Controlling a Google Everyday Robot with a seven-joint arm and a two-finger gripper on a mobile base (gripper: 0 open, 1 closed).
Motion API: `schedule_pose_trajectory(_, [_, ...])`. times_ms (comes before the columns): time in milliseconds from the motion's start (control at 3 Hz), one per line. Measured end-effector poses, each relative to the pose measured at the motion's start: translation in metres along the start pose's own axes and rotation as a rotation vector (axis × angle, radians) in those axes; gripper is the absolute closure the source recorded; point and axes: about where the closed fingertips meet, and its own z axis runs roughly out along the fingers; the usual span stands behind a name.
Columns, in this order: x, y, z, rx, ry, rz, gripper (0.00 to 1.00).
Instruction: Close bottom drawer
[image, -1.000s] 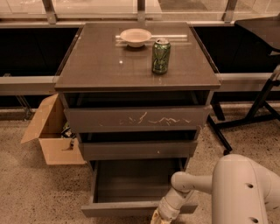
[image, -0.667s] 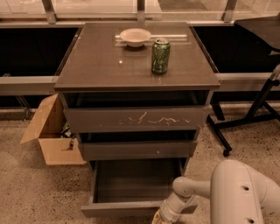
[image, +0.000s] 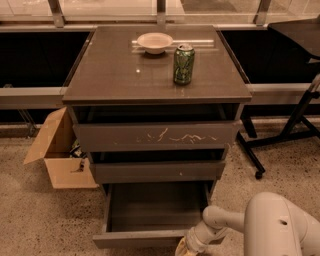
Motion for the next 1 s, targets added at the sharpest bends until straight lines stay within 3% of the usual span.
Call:
schedule_pose_trajectory(333, [0.007,-0.010,-0.001,0.034,-0.007,0.014,0.82])
schedule_pose_trajectory(1000, [0.015,-0.031,-0.005,0.085,-0.024,0.021,0.34])
